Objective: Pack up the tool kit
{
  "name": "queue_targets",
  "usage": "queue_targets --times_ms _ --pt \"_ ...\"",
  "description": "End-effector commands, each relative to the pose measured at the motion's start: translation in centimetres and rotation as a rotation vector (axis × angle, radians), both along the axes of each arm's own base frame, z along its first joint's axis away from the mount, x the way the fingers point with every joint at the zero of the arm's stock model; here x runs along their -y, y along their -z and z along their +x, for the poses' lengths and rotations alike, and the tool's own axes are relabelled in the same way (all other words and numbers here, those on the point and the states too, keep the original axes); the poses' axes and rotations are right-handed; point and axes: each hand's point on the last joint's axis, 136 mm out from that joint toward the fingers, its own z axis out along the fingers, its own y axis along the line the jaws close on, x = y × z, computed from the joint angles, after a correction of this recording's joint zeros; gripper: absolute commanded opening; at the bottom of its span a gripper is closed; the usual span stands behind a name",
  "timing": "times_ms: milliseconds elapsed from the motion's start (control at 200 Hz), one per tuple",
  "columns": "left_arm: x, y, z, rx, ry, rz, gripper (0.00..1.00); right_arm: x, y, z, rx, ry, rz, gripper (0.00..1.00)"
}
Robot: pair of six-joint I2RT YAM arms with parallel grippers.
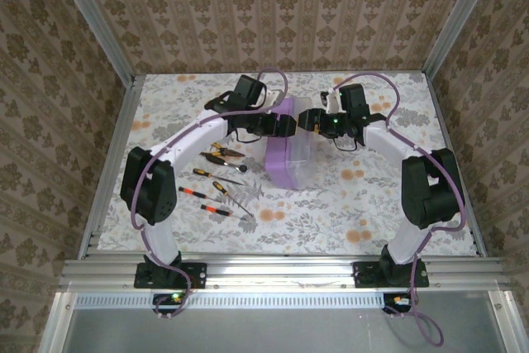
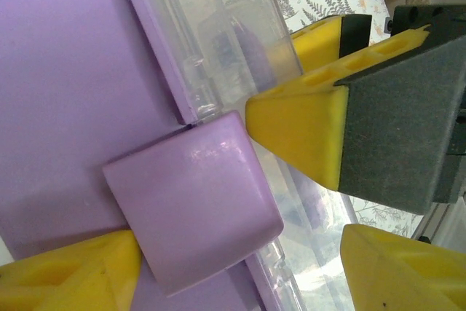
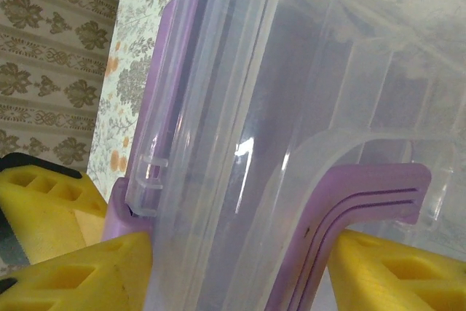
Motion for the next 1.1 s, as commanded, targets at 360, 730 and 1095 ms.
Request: queue_targets --times_ms 360,730,1095 --pt "-1.6 4.4 -0.8 -0.034 -0.028 0.173 0.73 -1.3 0.1 0.2 -0.007 -0.025 0.029 0.59" --pt "-2.6 3.9 -0.1 0.007 -0.034 0.277 0.75 -1.2 0.1 0.3 -0.005 -0.022 0.027 0.57" --pt "-2.4 4.4 0.3 0.020 -0.044 0.283 0.76 -1.3 0.3 0.4 -0.006 -0.025 0.029 0.55"
